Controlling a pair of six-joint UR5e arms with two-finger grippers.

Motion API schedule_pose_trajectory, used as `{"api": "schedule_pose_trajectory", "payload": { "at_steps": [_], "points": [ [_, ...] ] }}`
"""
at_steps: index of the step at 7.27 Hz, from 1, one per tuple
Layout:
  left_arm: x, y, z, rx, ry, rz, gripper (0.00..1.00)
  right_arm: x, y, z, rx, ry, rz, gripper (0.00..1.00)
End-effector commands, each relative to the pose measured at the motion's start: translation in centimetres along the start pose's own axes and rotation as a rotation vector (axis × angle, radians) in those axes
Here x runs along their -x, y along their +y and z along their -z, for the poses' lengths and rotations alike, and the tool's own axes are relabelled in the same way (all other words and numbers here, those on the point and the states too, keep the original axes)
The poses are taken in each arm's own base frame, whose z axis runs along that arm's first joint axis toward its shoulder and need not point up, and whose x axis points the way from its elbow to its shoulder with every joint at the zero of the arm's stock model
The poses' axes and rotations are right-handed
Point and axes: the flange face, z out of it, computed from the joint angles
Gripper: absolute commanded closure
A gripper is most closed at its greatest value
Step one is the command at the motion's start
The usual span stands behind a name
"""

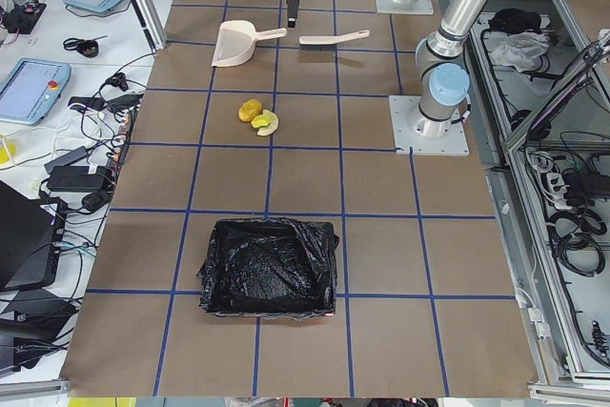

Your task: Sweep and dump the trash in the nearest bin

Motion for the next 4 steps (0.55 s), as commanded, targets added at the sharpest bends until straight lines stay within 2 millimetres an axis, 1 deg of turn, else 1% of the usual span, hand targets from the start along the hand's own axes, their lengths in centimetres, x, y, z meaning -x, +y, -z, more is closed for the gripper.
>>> {"api": "schedule_pose_trajectory", "payload": {
  "at_steps": [1,4],
  "points": [
    [0.0,-0.04,-0.04,0.001,0.0,0.0,0.0,0.0,0.0,0.0,0.0,0.0,0.0,0.0],
    [0.0,-0.02,-0.11,0.003,0.0,0.003,0.0,0.0,0.0,0.0,0.0,0.0,0.0,0.0]
  ]
}}
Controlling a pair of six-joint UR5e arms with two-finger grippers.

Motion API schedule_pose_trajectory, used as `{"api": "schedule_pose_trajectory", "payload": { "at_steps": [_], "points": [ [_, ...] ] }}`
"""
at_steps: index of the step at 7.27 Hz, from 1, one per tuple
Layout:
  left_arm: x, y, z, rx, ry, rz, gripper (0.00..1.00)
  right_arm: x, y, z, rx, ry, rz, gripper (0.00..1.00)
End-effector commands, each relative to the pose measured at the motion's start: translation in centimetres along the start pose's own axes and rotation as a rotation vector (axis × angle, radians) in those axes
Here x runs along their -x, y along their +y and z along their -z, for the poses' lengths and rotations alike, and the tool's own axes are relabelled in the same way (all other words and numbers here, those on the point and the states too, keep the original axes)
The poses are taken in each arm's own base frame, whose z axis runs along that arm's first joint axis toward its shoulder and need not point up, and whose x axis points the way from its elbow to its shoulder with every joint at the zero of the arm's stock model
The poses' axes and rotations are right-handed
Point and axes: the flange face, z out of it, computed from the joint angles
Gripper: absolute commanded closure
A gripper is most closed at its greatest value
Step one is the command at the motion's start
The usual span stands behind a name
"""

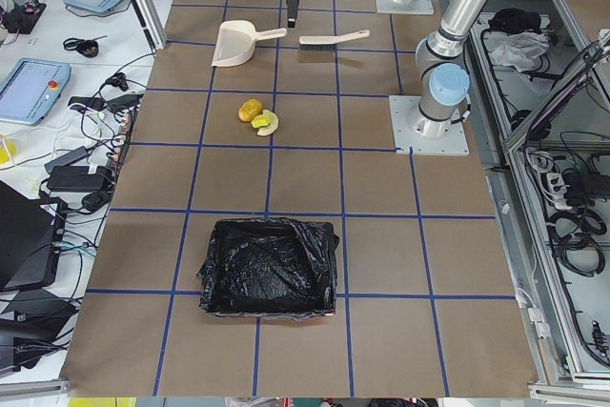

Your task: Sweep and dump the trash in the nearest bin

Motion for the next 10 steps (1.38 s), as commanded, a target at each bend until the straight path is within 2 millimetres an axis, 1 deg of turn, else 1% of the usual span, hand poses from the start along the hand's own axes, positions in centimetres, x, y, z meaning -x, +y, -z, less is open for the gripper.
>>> {"api": "schedule_pose_trajectory", "payload": {
  "at_steps": [1,2,3,4,5,6,7,8,9,10],
  "points": [
    [0.0,-0.1,-0.3,0.006,-0.003,-0.004,0.0,0.0,0.0,0.0,0.002,0.0,0.0,0.0],
    [0.1,-0.5,-0.8,0.014,0.001,-0.01,0.0,0.0,0.0,0.0,0.0,0.0,0.0,0.0],
    [0.1,-2.1,-1.3,-0.012,0.006,0.002,0.0,0.0,0.0,0.0,0.002,0.0,0.0,0.0],
    [0.0,-4.3,-3.0,-0.037,0.016,0.009,0.0,0.0,0.1,-0.2,0.011,0.001,-0.011,0.0],
    [-0.3,-6.3,-4.5,-0.014,0.02,0.028,0.0,0.0,0.5,-0.8,0.025,0.0,-0.013,0.0],
    [-0.9,-8.2,-5.4,-0.003,0.024,0.043,0.0,0.5,1.2,-1.2,0.04,-0.001,-0.006,0.0],
    [-2.7,-9.8,-6.3,0.006,0.07,0.023,0.0,1.3,3.0,-2.0,0.061,-0.004,-0.007,0.0],
    [-4.9,-11.2,-7.4,0.013,0.088,0.012,0.0,3.1,5.8,-3.6,0.101,-0.004,-0.01,0.0],
    [-7.5,-11.9,-9.2,0.017,0.089,-0.009,0.0,5.7,8.5,-5.7,0.135,0.0,0.0,0.0],
    [-9.7,-12.5,-11.2,0.014,0.094,-0.006,0.0,7.9,10.2,-6.9,0.149,0.002,0.012,0.0]
  ]
}}
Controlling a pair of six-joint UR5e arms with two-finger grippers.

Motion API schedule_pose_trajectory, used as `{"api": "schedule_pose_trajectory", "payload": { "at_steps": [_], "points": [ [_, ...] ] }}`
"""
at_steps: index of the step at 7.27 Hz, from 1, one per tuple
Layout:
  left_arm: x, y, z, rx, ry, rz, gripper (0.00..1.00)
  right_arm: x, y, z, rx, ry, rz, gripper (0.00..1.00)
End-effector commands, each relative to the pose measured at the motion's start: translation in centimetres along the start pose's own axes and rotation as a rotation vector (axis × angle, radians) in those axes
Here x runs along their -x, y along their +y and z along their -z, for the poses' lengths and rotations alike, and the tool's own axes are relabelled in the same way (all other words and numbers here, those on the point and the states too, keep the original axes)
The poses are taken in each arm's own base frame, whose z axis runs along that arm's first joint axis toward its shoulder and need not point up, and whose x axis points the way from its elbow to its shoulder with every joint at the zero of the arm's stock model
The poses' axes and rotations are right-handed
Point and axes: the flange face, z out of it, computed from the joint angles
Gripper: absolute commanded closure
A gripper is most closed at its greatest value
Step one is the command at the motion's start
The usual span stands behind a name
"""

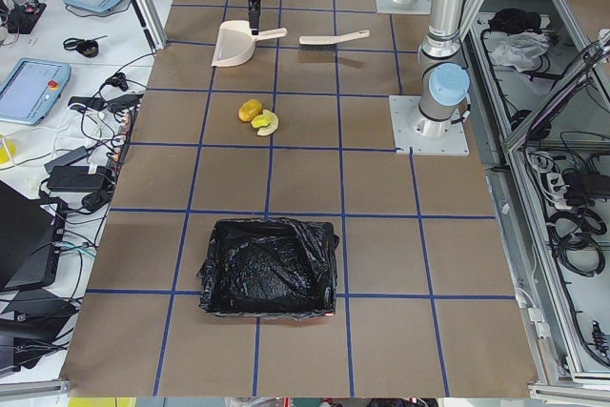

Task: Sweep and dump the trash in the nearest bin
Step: 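Reach the left gripper to the dustpan handle while the right reaches the brush handle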

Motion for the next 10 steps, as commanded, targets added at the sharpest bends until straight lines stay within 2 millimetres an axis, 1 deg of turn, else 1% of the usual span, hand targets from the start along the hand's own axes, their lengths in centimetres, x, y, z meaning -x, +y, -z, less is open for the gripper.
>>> {"api": "schedule_pose_trajectory", "payload": {
  "at_steps": [1,2,3,4,5,6,7,8,9,10],
  "points": [
    [-4.3,-1.5,-4.6,-0.001,0.01,-0.02,0.0,4.5,3.5,-3.6,0.056,0.008,0.05,0.0],
    [-5.1,-2.7,-7.1,-0.014,0.052,-0.017,0.0,6.2,5.3,-5.7,0.099,0.022,0.086,0.0],
    [-5.8,-3.4,-9.1,0.003,0.095,-0.007,0.0,7.4,7.3,-8.5,0.131,0.032,0.124,0.0],
    [-8.3,-2.8,-10.7,0.021,0.093,-0.027,0.0,7.7,8.9,-11.1,0.134,0.032,0.137,0.0],
    [-10.2,-2.3,-12.2,0.035,0.089,-0.03,0.0,8.7,10.0,-12.9,0.1,0.026,0.099,0.0],
    [-12.1,-1.4,-13.6,0.056,0.08,-0.012,0.0,10.7,11.7,-14.4,0.068,0.018,0.052,0.0],
    [-13.9,0.0,-14.7,0.077,0.075,-0.048,0.0,11.6,13.4,-16.5,0.086,0.028,0.071,0.0],
    [-13.9,0.4,-15.3,0.088,0.073,-0.084,0.0,11.1,14.7,-19.5,0.126,0.045,0.071,0.0],
    [-14.3,0.6,-16.0,0.099,0.071,-0.081,0.02,10.7,15.7,-22.4,0.117,0.042,0.075,0.0],
    [-14.5,1.6,-17.5,0.13,0.063,-0.097,0.06,10.5,17.0,-25.0,0.158,0.029,0.071,0.0]
  ]
}}
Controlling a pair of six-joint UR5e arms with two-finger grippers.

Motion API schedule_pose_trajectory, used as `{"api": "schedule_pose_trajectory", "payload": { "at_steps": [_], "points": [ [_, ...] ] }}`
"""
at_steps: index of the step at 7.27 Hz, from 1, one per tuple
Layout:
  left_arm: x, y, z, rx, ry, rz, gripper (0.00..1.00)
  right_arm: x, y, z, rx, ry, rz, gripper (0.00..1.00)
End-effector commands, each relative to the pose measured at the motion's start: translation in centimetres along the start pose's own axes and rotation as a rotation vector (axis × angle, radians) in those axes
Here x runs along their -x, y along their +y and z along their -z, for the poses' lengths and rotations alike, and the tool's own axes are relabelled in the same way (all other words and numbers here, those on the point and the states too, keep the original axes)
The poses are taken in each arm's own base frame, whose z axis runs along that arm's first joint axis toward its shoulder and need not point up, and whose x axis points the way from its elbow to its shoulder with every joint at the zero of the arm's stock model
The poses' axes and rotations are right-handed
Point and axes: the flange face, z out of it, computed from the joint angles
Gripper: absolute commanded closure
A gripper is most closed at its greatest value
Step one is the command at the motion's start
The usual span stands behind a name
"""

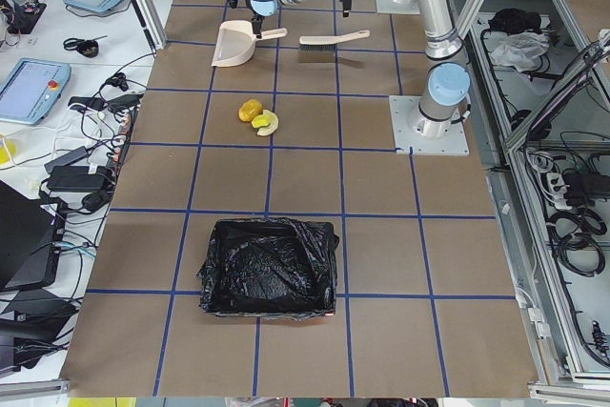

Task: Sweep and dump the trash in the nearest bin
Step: 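Close the left gripper on the dustpan handle while the right closes on the brush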

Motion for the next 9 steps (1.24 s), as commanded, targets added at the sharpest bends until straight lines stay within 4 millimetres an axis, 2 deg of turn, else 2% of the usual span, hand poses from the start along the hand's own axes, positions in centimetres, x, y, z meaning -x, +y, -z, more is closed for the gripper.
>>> {"api": "schedule_pose_trajectory", "payload": {
  "at_steps": [1,2,4,5,6,7,8,9],
  "points": [
    [-0.2,1.1,-2.5,0.019,-0.001,-0.029,0.09,1.2,2.4,-4.3,0.038,-0.024,0.034,0.0],
    [-0.3,1.3,-2.9,0.014,0.007,-0.032,0.11,1.9,2.8,-4.6,0.044,-0.022,0.051,0.0],
    [-1.1,1.9,-3.5,0.025,0.005,-0.032,0.3,2.6,2.9,-5.1,0.064,-0.066,0.048,0.02],
    [-1.2,1.7,-3.3,0.02,0.005,-0.039,0.48,2.9,2.9,-5.8,0.079,-0.059,0.04,0.03],
    [-1.2,1.6,-3.2,0.018,0.007,-0.022,0.59,3.2,3.3,-5.9,0.072,-0.042,0.031,0.04],
    [-1.2,1.6,-3.3,0.021,0.006,-0.02,0.82,3.2,3.4,-5.9,0.072,-0.039,0.001,0.05],
    [-1.2,1.8,-3.6,0.027,0.006,-0.019,1.0,3.2,3.6,-6.1,0.077,-0.035,-0.021,0.08],
    [-1.2,1.9,-3.3,0.024,0.006,-0.024,1.0,3.1,3.6,-6.0,0.076,-0.035,-0.032,0.11]
  ]
}}
